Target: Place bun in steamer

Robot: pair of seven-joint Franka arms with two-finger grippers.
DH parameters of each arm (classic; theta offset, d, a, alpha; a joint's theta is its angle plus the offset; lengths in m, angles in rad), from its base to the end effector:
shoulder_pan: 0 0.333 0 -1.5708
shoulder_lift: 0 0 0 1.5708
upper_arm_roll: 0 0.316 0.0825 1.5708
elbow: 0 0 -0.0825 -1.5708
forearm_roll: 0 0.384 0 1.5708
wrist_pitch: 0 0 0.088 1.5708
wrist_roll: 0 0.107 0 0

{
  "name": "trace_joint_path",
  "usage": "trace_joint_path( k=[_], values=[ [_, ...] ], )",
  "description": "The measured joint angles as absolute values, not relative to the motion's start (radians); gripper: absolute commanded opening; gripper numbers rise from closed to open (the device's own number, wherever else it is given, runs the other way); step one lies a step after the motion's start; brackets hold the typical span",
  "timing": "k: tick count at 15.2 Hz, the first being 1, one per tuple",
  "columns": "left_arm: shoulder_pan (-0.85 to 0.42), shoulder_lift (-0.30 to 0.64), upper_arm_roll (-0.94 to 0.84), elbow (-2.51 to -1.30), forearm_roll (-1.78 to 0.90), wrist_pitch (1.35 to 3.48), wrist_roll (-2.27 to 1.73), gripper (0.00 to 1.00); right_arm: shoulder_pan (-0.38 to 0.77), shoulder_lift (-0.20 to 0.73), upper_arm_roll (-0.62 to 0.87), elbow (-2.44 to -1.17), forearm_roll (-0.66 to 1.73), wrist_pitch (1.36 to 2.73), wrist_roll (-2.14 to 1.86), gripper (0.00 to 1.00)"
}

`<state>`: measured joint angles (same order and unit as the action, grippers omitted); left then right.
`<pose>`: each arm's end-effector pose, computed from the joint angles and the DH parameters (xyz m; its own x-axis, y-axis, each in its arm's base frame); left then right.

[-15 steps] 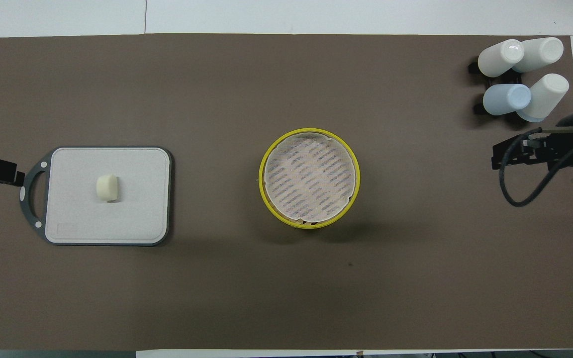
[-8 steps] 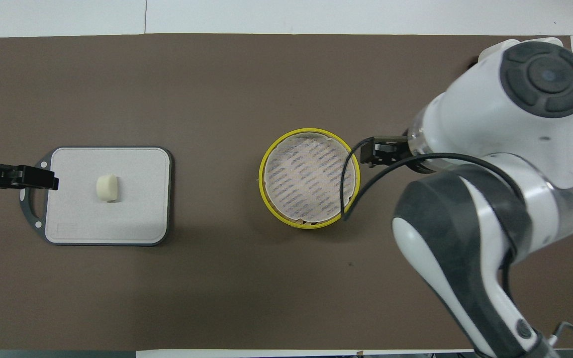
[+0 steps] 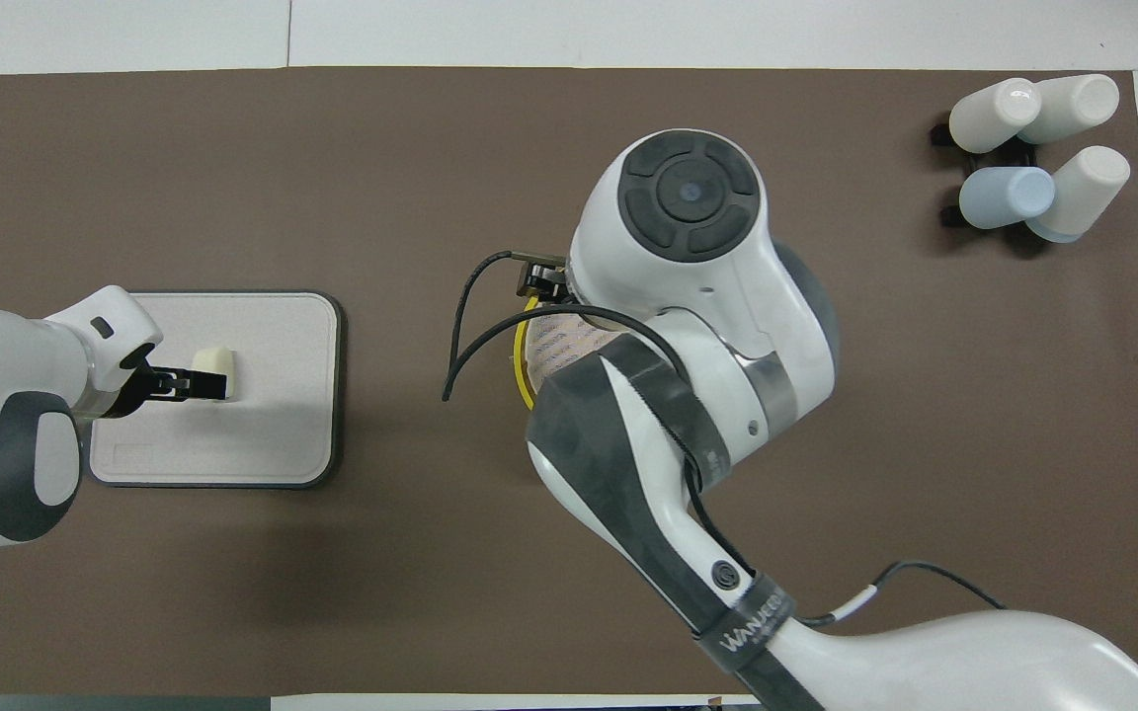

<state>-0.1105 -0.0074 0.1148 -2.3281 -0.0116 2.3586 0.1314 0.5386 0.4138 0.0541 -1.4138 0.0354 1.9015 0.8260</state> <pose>0.5094 0.0020 0.3446 0.9922 -0.1186 0.0387 -0.1188 -0.9929 0.0043 0.5748 0.3828 0.4716 0.9690 -0.2468 0.0089 -0.2449 -0.9651 -0.0923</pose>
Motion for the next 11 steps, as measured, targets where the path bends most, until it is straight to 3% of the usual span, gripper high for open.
trace_joint_path(
  k=[6,11],
  values=[
    [-0.112,0.066,0.114,-2.335,-0.012,2.477,0.131,1.0,0.641,0.688,0.022,-1.133,-0.012,1.844,0.918,1.0],
    [-0.122,0.105,0.113,-2.332,-0.012,2.52,0.132,0.92,0.648,0.712,0.018,-1.067,-0.012,1.786,0.918,1.0]
  ],
)
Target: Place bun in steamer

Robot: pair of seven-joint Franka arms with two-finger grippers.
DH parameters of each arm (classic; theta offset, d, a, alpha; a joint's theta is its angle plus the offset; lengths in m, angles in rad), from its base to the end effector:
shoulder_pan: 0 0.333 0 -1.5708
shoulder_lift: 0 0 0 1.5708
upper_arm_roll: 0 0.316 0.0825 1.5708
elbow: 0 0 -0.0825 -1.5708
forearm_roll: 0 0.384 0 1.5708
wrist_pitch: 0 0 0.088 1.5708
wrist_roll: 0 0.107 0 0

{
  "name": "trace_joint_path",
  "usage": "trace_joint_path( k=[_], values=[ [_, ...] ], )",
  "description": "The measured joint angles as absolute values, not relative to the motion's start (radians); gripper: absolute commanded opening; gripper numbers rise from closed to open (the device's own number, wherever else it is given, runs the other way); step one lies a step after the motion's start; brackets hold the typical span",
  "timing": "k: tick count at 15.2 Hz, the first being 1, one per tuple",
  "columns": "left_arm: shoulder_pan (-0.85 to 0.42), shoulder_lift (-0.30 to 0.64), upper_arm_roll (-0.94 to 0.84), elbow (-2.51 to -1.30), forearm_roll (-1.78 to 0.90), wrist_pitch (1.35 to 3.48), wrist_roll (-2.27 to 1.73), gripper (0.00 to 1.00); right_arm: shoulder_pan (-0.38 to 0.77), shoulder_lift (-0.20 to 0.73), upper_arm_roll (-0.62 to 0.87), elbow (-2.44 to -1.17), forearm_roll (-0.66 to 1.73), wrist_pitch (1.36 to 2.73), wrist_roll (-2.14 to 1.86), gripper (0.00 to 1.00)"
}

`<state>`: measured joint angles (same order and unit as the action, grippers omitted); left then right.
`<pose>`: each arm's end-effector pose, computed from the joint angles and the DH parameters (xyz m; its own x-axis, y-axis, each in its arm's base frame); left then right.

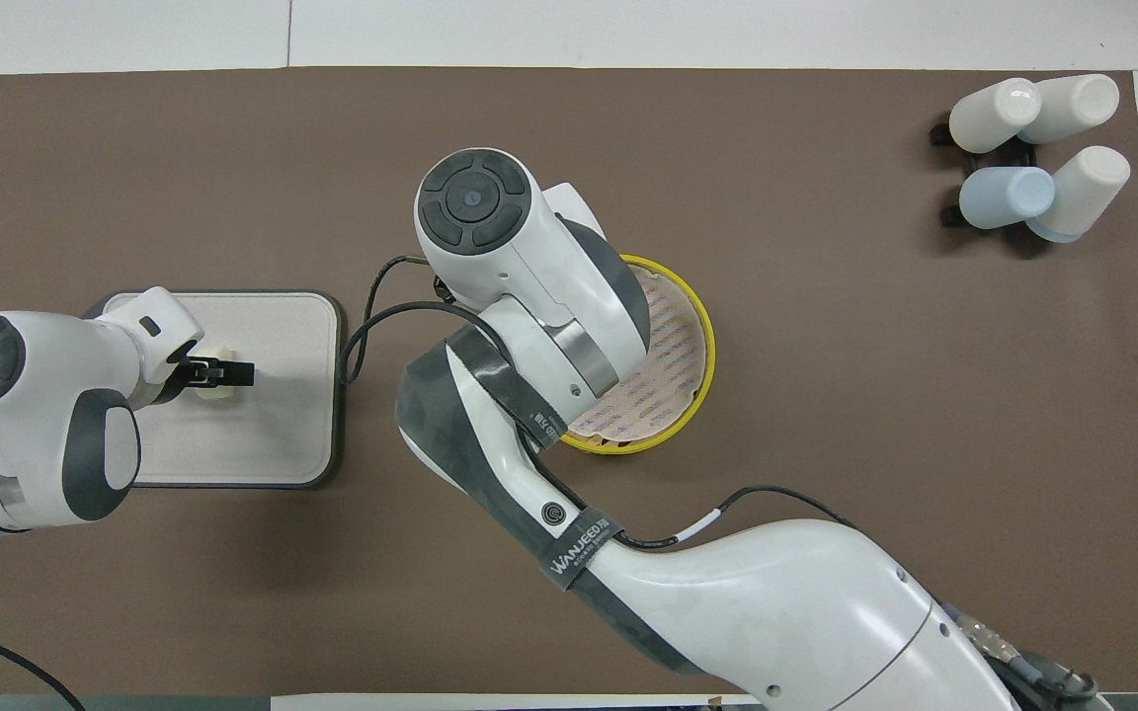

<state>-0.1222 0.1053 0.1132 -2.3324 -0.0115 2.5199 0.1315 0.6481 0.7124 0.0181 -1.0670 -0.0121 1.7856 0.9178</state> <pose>0.5232 -0.0045 0.3002 0.9878 -0.1323 0.0815 -0.1315 -0.9912 -0.0153 0.5932 0.4596 0.4130 0.9680 -0.2508 0.0038 -0.2508 -0.9680 -0.0050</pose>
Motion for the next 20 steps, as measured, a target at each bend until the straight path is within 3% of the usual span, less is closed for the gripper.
trace_joint_path(
  k=[2,7,13,17,20],
  values=[
    [-0.128,0.113,0.112,-2.33,-0.012,2.519,0.132,0.73,0.659,0.712,0.02,-1.066,0.007,1.78,0.92,1.0],
    [-0.132,0.114,0.111,-2.261,-0.012,2.392,0.133,0.08,0.665,0.709,0.02,-1.113,0.037,1.769,0.92,1.0],
    [-0.135,0.114,0.112,-2.243,-0.012,2.362,0.133,0.07,0.665,0.672,0.024,-1.201,0.055,1.767,0.887,0.96],
    [-0.136,0.114,0.112,-2.142,-0.012,2.22,0.133,0.1,0.665,0.653,0.024,-1.234,0.055,1.755,0.823,0.94],
    [-0.136,0.114,0.113,-2.065,-0.029,2.135,0.12,0.11,0.665,0.65,0.024,-1.235,0.055,1.754,0.814,0.72]
  ],
)
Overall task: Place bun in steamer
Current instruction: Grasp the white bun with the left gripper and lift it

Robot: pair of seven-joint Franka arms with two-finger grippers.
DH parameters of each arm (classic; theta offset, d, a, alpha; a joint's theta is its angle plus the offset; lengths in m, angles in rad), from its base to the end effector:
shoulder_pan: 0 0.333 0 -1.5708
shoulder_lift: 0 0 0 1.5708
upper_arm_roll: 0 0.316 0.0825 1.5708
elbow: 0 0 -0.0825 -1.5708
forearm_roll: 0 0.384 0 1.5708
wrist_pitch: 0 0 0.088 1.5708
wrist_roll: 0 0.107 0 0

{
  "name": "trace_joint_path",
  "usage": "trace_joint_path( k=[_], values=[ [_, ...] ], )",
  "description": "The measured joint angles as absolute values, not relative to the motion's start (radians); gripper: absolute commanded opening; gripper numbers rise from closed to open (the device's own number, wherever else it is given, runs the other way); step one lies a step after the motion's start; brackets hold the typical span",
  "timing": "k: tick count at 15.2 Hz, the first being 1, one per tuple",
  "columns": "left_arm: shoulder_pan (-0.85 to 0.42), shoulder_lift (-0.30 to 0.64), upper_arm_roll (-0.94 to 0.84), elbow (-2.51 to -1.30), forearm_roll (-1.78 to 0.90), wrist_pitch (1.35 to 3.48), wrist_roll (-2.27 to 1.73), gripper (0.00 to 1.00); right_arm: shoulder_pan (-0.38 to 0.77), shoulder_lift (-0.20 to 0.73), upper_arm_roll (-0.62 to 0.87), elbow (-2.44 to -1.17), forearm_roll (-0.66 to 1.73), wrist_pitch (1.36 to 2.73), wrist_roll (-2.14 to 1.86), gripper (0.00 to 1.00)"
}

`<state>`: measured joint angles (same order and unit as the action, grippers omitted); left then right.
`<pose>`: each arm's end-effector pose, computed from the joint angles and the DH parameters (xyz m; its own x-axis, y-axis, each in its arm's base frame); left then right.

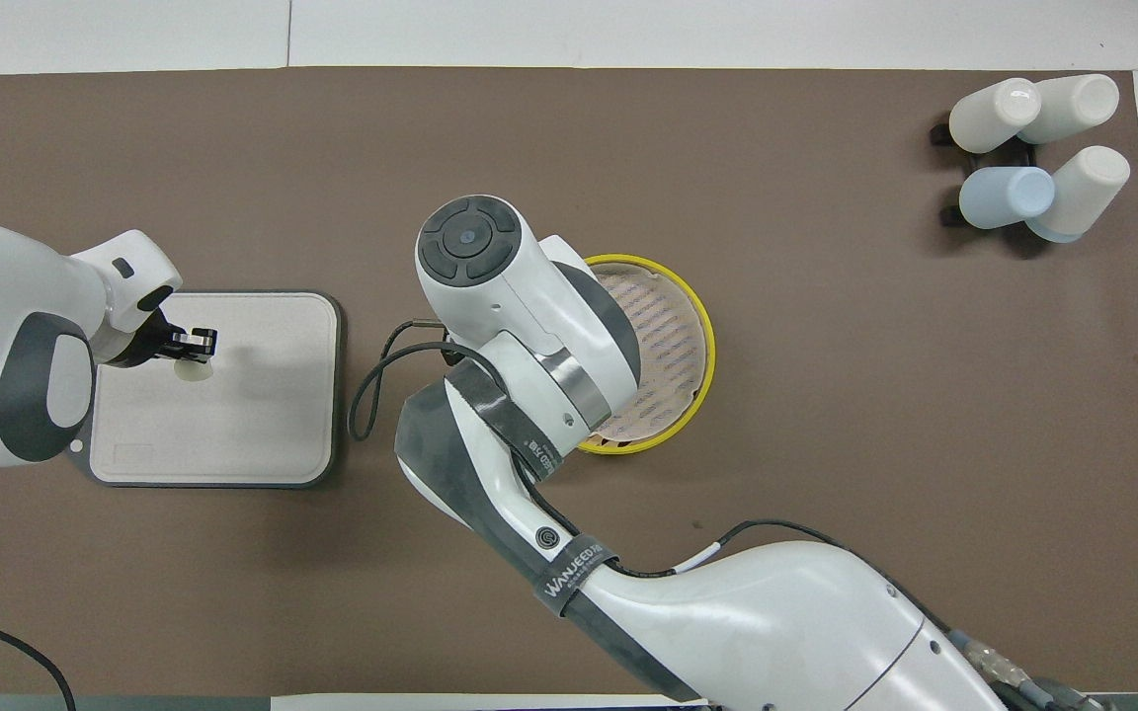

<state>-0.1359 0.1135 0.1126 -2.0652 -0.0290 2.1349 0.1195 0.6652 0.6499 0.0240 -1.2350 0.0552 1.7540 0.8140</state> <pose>0.5631 -0.0153 0.3757 0.9910 -0.1271 -0.0414 -0.1265 -0.9918 0.0161 0.5559 0.4590 0.3772 0.9799 -0.1439 -0.1385 -0.1383 -0.9892 0.0491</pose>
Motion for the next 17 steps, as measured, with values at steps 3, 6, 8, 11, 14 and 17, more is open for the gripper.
trace_joint_path(
  k=[3,6,8,11,14,17],
  values=[
    [-0.147,0.113,0.112,-1.979,-0.04,2.04,0.075,0.1,0.663,0.65,0.024,-1.235,0.055,1.754,0.795,0.66],
    [-0.164,0.113,0.111,-1.932,-0.051,1.993,0.055,0.11,0.658,0.649,0.02,-1.235,0.055,1.754,0.764,0.53],
    [-0.169,0.113,0.111,-1.928,-0.054,1.987,0.044,0.11,0.656,0.648,0.02,-1.235,0.057,1.754,0.75,0.22],
    [-0.18,0.113,0.11,-1.926,-0.056,1.987,0.019,0.11,0.651,0.648,0.02,-1.233,0.098,1.759,0.736,0.0],
    [-0.193,0.114,0.11,-1.92,-0.058,1.987,-0.01,0.11,0.65,0.648,0.02,-1.231,0.103,1.775,0.717,0.0],
    [-0.205,0.114,0.11,-1.907,-0.076,1.987,-0.034,0.11,0.649,0.647,0.021,-1.23,0.102,1.774,0.716,0.0]
  ],
)
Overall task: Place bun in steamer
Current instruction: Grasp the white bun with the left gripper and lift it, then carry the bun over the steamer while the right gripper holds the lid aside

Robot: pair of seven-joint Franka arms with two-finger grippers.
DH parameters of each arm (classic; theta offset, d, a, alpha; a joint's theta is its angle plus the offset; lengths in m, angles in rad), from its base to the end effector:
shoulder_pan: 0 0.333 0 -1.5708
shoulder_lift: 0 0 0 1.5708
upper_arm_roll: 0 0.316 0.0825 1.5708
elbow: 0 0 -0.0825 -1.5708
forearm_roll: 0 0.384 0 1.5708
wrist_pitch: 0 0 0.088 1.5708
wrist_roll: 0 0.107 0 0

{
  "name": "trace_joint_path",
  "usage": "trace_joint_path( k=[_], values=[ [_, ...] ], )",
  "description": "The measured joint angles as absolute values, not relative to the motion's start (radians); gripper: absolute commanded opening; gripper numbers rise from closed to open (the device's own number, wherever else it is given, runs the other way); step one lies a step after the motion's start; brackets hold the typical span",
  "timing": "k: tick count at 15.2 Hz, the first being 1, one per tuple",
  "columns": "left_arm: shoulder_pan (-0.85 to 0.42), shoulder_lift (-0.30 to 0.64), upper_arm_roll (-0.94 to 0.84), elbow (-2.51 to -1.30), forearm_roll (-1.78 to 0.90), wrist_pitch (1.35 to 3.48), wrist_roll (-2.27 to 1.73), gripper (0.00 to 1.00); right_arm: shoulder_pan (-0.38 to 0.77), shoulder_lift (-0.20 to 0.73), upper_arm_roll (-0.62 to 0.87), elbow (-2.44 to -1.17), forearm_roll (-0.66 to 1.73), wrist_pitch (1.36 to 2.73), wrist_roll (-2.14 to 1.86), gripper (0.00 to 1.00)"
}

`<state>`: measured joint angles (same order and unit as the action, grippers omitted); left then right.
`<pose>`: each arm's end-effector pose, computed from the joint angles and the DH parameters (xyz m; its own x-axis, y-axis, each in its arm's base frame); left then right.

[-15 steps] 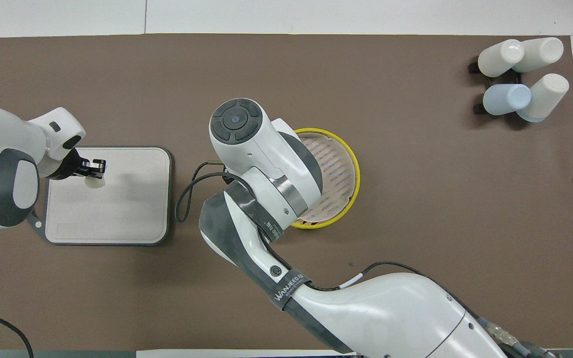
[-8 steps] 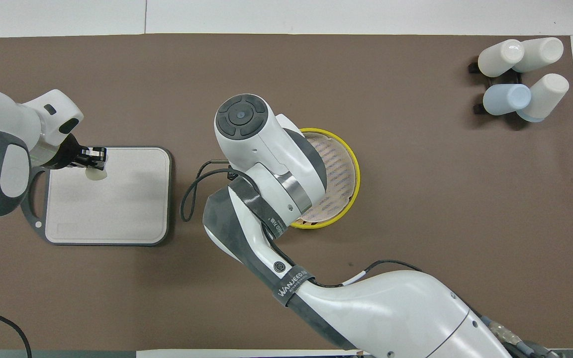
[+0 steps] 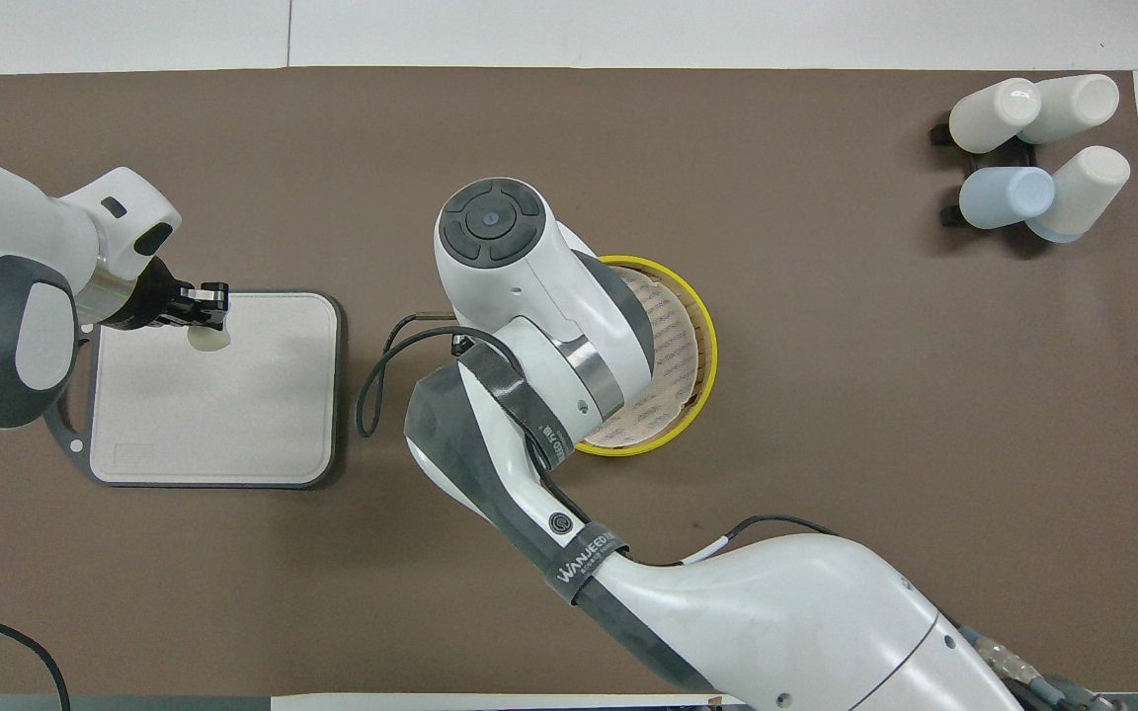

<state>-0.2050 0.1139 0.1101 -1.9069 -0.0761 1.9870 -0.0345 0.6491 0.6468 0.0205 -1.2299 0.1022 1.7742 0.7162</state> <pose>0.5806 -0.0617 0.4354 0.9989 -0.0299 -0.0357 -0.0280 -0.9981 0.0548 0.5644 0.4535 0.3837 0.9859 -0.0739 -0.1500 -0.0769 -0.9969 -0.0147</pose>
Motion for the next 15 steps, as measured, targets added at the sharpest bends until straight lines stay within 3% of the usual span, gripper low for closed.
trace_joint_path(
  k=[4,8,15],
  values=[
    [-0.23,0.114,0.109,-1.887,-0.082,1.987,-0.09,0.11,0.64,0.612,0.008,-1.229,0.091,1.656,0.692,0.0],
    [-0.301,0.123,0.105,-1.85,-0.099,1.987,-0.219,0.11,0.581,0.519,0.002,-1.221,0.045,1.516,0.636,0.0],
    [-0.64,0.206,0.099,-1.753,-0.104,2.078,-0.658,0.11,0.306,0.295,-0.013,-1.228,-0.002,1.201,0.336,0.0]
  ],
)
